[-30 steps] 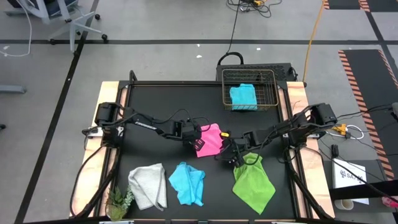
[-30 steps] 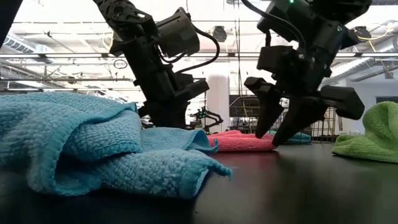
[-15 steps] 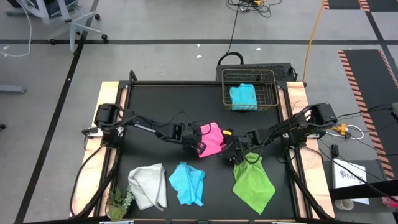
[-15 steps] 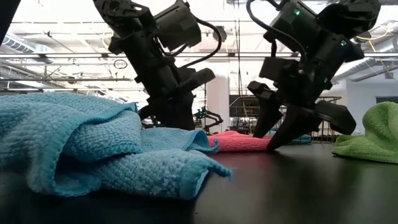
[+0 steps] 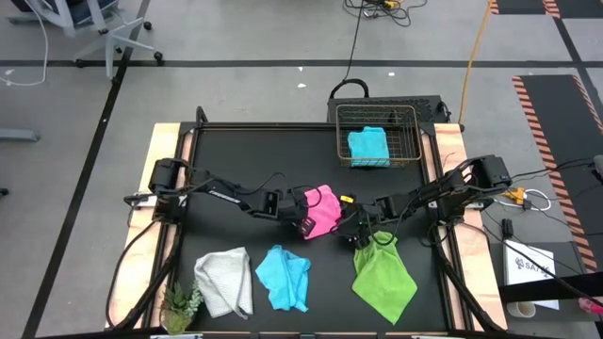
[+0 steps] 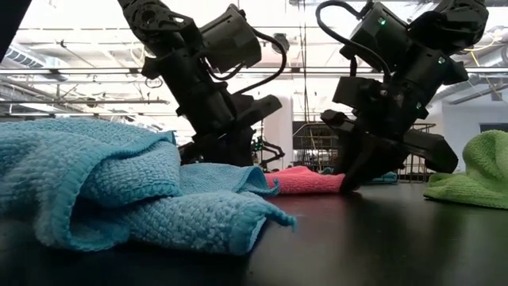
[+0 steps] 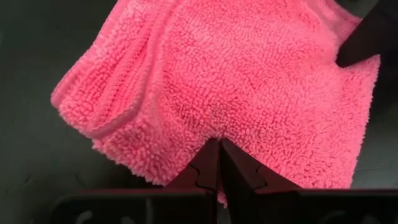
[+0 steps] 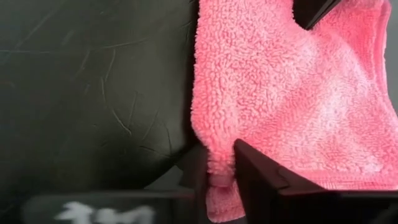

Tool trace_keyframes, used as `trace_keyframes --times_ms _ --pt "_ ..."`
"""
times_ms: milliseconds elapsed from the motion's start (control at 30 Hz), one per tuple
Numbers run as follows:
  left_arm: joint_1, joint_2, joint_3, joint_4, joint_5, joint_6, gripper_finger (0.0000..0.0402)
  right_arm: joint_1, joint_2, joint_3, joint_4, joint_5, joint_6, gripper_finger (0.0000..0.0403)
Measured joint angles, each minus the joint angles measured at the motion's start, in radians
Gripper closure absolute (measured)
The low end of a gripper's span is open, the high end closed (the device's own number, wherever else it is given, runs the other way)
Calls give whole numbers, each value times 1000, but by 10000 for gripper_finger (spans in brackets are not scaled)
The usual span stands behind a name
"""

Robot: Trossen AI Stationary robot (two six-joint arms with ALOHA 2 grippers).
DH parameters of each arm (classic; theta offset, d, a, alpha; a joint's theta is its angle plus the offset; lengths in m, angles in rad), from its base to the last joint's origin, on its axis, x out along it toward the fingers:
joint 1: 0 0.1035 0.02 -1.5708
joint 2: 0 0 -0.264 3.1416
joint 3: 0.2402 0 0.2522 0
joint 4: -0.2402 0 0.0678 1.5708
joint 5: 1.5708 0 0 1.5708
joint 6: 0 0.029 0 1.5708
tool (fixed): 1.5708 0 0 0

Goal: Fold microfiber towels
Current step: Put the folded pink towel into the gold wire basket

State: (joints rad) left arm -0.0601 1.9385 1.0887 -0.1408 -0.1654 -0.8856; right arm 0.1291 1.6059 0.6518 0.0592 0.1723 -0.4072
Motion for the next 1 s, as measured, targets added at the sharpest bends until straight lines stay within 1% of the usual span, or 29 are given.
trace_keyframes --times_ms 100,133,300,433,567,733,900,1000 --pt "1 0 -1 6 5 0 380 0 1 0 0 2 0 387" --pt "1 0 -1 6 5 0 380 -1 1 0 -1 4 1 394" --pt "1 -1 -2 12 6 -1 380 -1 2 8 -8 9 89 399" --pt "4 -32 -4 9 5 0 380 -3 -9 34 -24 14 160 400" --pt "8 -118 -5 10 -1 20 380 -3 -61 81 -35 12 185 401" --pt "15 -269 -5 -13 -23 70 380 -3 -167 147 -62 11 186 402" --pt "18 -434 -4 -37 -97 156 380 -25 -293 207 -58 10 181 402" --pt "18 -528 -2 -39 -145 210 380 -54 -370 242 -58 17 136 402"
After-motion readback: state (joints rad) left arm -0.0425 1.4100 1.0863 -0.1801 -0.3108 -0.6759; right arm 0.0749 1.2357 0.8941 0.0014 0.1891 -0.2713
